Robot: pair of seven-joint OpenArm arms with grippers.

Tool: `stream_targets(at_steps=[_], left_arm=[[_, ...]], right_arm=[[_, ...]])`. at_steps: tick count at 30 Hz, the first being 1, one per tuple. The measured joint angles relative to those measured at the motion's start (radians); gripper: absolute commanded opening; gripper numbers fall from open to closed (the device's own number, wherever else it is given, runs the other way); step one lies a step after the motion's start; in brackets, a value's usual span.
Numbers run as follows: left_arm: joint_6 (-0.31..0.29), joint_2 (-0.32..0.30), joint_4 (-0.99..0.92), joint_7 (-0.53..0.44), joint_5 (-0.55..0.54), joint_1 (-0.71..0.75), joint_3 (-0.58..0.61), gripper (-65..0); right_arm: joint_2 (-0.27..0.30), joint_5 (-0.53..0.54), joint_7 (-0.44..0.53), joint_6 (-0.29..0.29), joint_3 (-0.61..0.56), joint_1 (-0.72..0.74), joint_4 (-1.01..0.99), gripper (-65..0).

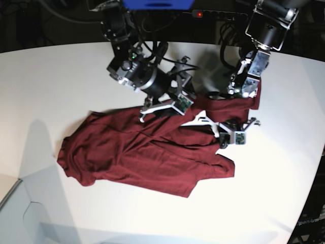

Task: Layout the t-shirt on the table in an organized manner, then fold the t-shirt properly
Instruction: 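Move the right gripper to the shirt fold beside the left gripper and grasp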

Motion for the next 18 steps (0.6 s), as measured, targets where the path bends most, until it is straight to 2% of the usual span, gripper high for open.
stream_targets(at_steps=[5,8,10,16,18], left_arm=[[0.001,0.000,0.000,0.006,-0.004,0.000,0.000,-64.7],[0.002,0.001,0.001,0.006,-0.004,0.001,0.000,-64.7],[0.003,0.001,0.001,0.007,-0.004,0.001,-0.001,-64.7],[0.004,0.005,0.001,0.008,-0.004,0.017,-0.003,-64.8],[0.004,0.004,0.001,0.006,-0.004,0.016,-0.003,-64.8]], right_arm=[[-0.002,0.000,0.007,0.000,-0.023,0.031,-0.087,-31.0],[-0.002,-0.002,0.003,0.000,-0.023,0.052,-0.126,-35.0],[-0.002,-0.003,0.003,0.000,-0.023,0.070,-0.145,-39.8],[-0.002,0.000,0.006,0.001,-0.024,0.111,-0.193,-60.8],[-0.002,0.000,0.003,0.001,-0.024,0.111,-0.194,-64.2]])
